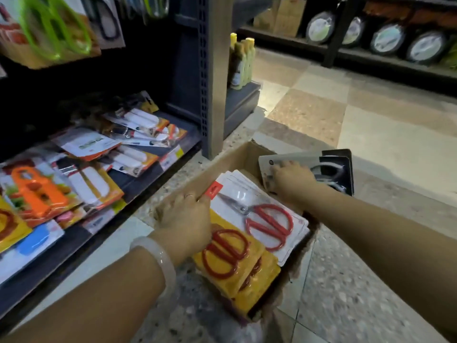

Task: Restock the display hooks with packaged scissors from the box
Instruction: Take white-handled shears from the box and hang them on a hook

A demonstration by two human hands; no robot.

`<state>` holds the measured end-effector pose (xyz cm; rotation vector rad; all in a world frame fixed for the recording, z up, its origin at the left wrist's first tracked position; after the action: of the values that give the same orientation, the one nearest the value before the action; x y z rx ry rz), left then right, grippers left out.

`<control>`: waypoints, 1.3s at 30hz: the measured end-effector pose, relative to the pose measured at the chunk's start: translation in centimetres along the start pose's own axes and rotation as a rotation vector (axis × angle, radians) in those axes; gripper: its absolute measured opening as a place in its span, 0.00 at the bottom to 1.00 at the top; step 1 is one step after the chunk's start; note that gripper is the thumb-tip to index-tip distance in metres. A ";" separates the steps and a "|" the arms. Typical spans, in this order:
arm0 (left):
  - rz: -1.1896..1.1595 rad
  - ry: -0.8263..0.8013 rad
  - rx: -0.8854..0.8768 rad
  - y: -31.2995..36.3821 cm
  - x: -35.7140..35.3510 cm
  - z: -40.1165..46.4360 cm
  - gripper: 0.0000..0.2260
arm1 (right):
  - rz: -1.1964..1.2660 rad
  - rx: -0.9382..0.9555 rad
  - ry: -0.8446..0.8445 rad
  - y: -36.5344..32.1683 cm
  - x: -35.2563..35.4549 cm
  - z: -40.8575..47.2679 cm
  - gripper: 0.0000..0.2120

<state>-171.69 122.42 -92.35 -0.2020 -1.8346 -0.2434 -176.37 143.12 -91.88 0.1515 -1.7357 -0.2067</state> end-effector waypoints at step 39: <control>-1.648 0.281 0.534 -1.2 -3.4 4.1 0.12 | -0.205 -0.185 0.046 11.2 -2.6 4.6 0.30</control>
<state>-174.86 122.30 -96.75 1.6709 -1.2994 -0.8110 -180.25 154.86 -92.58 0.1971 -1.6456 -0.5082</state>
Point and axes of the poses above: each hand's wrist, its own z-axis towards the middle knuckle, its own x-axis out of the back of the hand, y = z × x, the point moved 4 cm from there along z, towards the middle knuckle, and after that the axes turned 2 degrees about -x, right-handed, at the moved point
